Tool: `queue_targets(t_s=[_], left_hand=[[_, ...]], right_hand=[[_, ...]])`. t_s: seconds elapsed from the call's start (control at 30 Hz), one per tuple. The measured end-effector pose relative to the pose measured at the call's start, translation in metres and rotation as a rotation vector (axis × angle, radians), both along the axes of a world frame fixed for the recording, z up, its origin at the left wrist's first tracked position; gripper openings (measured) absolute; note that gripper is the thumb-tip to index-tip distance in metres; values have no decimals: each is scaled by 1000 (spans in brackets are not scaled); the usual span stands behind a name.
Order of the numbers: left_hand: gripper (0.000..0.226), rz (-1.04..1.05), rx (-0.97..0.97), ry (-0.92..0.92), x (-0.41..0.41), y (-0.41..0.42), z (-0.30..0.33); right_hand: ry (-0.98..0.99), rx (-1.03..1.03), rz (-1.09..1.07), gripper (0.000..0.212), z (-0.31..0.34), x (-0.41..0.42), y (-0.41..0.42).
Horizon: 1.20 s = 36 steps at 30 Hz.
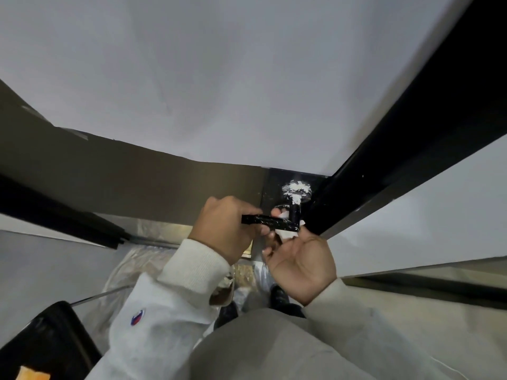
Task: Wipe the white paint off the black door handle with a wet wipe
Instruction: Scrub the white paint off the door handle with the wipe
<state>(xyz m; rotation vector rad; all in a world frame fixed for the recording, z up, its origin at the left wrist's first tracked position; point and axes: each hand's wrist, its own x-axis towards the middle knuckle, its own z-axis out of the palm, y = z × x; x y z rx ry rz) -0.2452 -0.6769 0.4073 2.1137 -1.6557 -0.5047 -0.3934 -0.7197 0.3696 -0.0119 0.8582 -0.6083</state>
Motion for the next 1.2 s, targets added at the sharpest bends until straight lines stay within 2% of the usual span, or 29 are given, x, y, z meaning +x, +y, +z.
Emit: queue_targets(t_s=[0.07, 0.17, 0.3, 0.37, 0.43, 0.53, 0.6, 0.63, 0.7, 0.8, 0.93, 1.03, 1.13, 1.2], left_hand=[[12, 6, -12, -10, -1, 0, 1], [11, 5, -4, -23, -2, 2, 3], [16, 32, 1, 13, -4, 3, 4], [17, 59, 2, 54, -3, 4, 0], [17, 79, 20, 73, -1, 3, -5], [12, 35, 42, 70, 3, 3, -10], [13, 4, 45, 63, 5, 4, -7], [16, 3, 33, 62, 7, 4, -4], [18, 24, -3, 83, 14, 8, -2], [14, 73, -53, 125, 27, 18, -1], [22, 110, -56, 165, 33, 26, -7], [25, 135, -40, 167, 36, 26, -11], [27, 151, -49, 163, 35, 26, -10], [25, 119, -46, 135, 34, 25, -7]], right_hand=[[-88, -38, 1, 40, -2, 4, 1], [-156, -24, -8, 31, 0, 5, 4], [53, 35, -36, 25, 9, -9, 6], [218, -63, -107, 17, 16, -21, 11], [481, -386, -103, 16, 21, -33, 17], [1026, -1217, 112, 13, 27, -43, 15], [1162, -1668, 132, 17, 27, -41, 8], [1186, -1817, 151, 18, 27, -38, 6], [1251, -1974, 219, 23, 24, -34, 7], [1262, -2038, 328, 28, 21, -23, 6], [1156, -2106, 465, 31, 22, 14, 1], [1221, -2090, 552, 30, 27, -1, -4], [1351, -2060, 461, 26, 39, -38, -1], [1344, -2060, 413, 25, 38, -34, 8]])
